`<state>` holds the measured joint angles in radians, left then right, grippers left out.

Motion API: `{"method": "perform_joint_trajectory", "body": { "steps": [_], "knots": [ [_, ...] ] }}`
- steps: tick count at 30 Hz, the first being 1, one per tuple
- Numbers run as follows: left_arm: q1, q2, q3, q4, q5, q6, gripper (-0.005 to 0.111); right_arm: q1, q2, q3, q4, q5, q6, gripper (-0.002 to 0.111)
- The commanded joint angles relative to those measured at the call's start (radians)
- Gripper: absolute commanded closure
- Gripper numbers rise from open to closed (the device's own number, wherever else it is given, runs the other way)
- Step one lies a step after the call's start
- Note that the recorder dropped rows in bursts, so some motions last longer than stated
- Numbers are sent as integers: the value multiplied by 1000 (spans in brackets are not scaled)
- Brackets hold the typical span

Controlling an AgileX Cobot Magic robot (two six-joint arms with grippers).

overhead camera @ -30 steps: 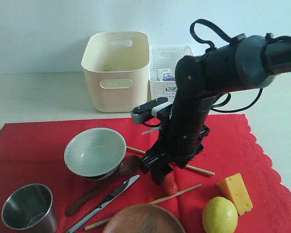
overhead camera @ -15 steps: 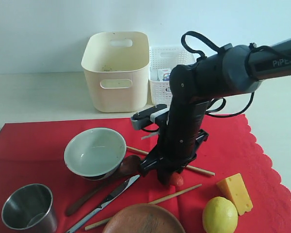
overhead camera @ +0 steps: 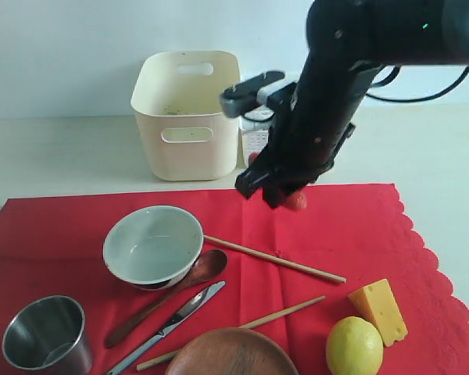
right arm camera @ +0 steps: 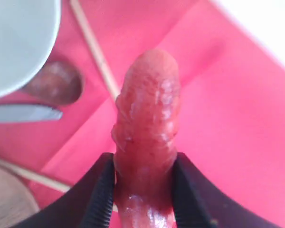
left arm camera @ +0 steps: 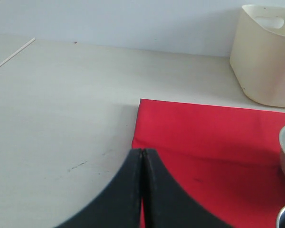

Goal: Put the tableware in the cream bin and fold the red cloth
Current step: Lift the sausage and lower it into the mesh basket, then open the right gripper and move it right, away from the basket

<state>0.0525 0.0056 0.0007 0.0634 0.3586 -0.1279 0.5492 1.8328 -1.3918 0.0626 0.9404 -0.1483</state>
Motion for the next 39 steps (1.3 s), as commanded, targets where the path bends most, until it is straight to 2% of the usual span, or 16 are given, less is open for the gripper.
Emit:
{"method": "perform_joint_trajectory", "body": {
  "steps": [1,4,11,23,27,32,36,39],
  "knots": [
    [-5,-6,-1,6,-6,0,106,-93,-40,-57,-7,-30,-7,108],
    [-5,-6,-1,6,-6,0,106,-151,-20,-127,23,-30,-31,108],
    [-5,-6,-1,6,-6,0,106,-254,113,-324,219,-30,-139,108],
    [-5,-6,-1,6,-6,0,106,-304,490,-758,216,-48,-135,108],
    [-5,-6,-1,6,-6,0,106,-304,605,-885,162,-59,-135,108],
    [-5,-6,-1,6,-6,0,106,-304,705,-979,120,-57,-135,108],
    [-5,-6,-1,6,-6,0,106,-304,733,-987,120,-68,-138,108],
    [-5,-6,-1,6,-6,0,106,-304,743,-987,118,-70,-138,102]
  ]
}}
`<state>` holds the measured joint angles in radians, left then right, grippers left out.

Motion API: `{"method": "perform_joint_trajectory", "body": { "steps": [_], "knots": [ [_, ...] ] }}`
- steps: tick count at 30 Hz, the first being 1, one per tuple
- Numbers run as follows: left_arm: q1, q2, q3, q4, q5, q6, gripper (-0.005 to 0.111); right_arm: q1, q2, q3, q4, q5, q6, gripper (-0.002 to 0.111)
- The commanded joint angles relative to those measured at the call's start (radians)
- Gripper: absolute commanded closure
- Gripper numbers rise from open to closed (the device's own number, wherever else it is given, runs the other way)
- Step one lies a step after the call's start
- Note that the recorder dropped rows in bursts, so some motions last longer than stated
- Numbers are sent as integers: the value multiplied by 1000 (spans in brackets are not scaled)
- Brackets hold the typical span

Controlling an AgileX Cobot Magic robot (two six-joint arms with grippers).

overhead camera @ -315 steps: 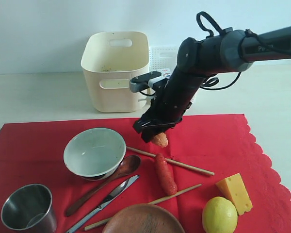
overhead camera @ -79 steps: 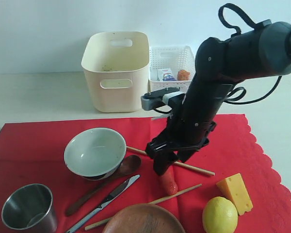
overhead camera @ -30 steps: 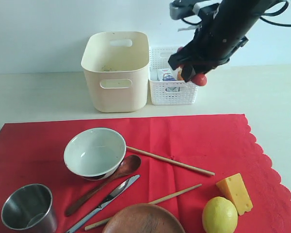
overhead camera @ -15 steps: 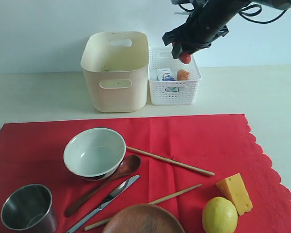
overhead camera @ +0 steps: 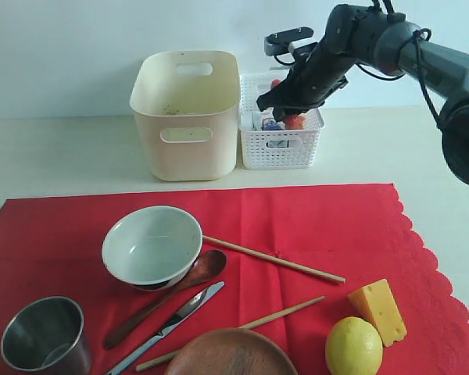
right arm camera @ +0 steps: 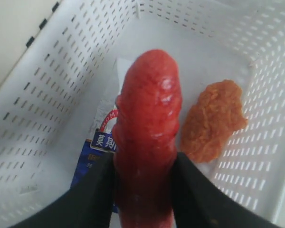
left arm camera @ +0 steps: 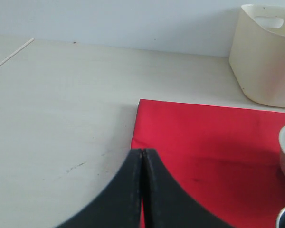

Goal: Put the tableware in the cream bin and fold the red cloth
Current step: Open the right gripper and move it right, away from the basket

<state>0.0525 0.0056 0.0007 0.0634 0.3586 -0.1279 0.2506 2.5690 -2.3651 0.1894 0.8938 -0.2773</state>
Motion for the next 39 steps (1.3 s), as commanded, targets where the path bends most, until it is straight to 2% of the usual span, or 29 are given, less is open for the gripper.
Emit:
{"method": "perform_joint_trajectory", "body": {
  "steps": [1,7,13,28,32,39],
  "knots": [
    [-5,-6,-1,6,-6,0,106,-5,6,-14,-9,-23,-9,97],
    [-5,-6,-1,6,-6,0,106,-5,8,-14,-9,-17,-9,61],
    [-5,-6,-1,6,-6,0,106,-5,-29,-14,-12,22,-9,37],
    [-5,-6,-1,6,-6,0,106,-5,-254,-14,-25,320,38,36],
    [-5,-6,-1,6,-6,0,106,-5,-300,-14,-66,327,79,36],
    [-5,-6,-1,6,-6,0,106,-5,-431,143,-78,327,126,36]
  ]
}}
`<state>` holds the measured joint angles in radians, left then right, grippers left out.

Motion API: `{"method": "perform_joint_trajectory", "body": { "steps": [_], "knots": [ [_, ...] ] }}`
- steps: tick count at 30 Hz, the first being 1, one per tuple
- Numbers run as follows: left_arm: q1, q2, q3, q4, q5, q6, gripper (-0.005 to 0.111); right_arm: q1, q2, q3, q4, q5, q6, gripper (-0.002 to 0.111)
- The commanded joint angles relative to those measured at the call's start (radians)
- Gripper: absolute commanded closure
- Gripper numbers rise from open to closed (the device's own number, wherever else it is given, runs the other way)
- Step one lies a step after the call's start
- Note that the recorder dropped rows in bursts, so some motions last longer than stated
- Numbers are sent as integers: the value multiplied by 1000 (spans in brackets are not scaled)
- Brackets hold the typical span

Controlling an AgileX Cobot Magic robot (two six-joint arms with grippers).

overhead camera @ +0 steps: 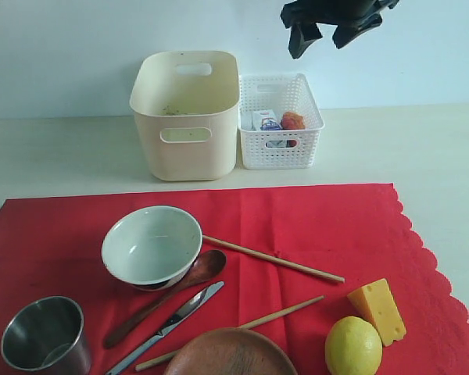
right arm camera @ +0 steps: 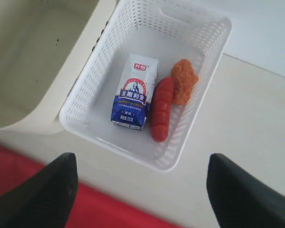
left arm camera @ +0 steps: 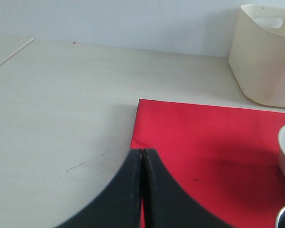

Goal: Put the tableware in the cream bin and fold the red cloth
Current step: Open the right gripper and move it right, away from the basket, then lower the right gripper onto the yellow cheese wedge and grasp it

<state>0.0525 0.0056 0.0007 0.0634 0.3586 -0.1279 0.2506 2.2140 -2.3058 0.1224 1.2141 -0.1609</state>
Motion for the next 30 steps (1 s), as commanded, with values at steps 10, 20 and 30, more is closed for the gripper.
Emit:
{"method": "perform_joint_trajectory", "body": {
  "steps": [10,20,30],
  "knots": [
    [-5,-6,-1,6,-6,0,106,-5,-306,442,-11,-1,8,36],
    [-5,-6,-1,6,-6,0,106,-5,-543,789,-11,-133,8,36],
    [-5,-6,-1,6,-6,0,106,-5,-714,1075,-3,-259,9,36]
  ]
}}
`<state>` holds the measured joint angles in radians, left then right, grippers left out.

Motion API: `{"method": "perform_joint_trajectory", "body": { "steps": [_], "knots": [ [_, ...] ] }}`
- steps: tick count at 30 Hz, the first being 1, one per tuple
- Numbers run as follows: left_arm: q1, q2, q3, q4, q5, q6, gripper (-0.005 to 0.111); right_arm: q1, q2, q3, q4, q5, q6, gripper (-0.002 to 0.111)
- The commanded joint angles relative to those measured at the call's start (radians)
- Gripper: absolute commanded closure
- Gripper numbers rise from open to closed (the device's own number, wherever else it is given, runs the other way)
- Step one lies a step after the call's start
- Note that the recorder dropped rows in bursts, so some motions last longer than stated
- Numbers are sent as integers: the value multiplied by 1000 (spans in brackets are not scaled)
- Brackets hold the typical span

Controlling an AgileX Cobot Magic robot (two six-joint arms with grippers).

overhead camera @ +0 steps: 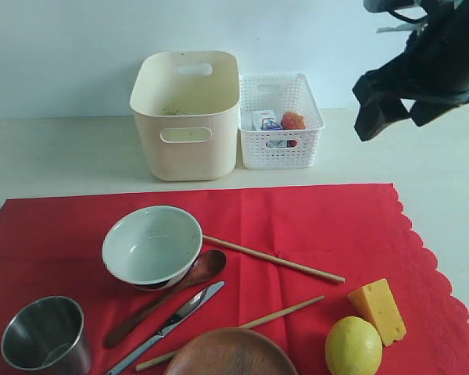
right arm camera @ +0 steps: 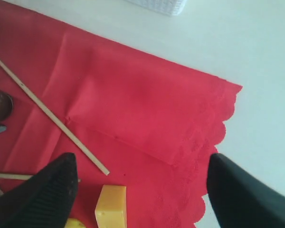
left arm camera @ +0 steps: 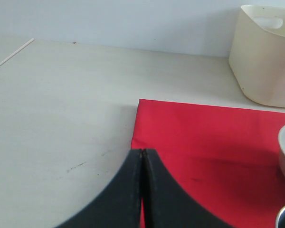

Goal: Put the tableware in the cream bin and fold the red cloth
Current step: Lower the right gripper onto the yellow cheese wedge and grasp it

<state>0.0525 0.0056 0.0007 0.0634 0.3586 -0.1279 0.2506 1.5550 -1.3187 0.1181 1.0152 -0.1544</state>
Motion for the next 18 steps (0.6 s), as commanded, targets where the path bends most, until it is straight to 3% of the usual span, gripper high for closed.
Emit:
{"method": "perform_joint_trajectory", "body": {
  "steps": [1,11,18],
  "knots": [
    [-5,-6,-1,6,-6,0,106,-5,-65,110,8,-68,3,36],
    [-5,-6,-1,6,-6,0,106,-5,-74,263,49,-139,-26,36],
    [-5,-6,-1,6,-6,0,106,-5,-74,357,190,-164,-196,36]
  ]
}}
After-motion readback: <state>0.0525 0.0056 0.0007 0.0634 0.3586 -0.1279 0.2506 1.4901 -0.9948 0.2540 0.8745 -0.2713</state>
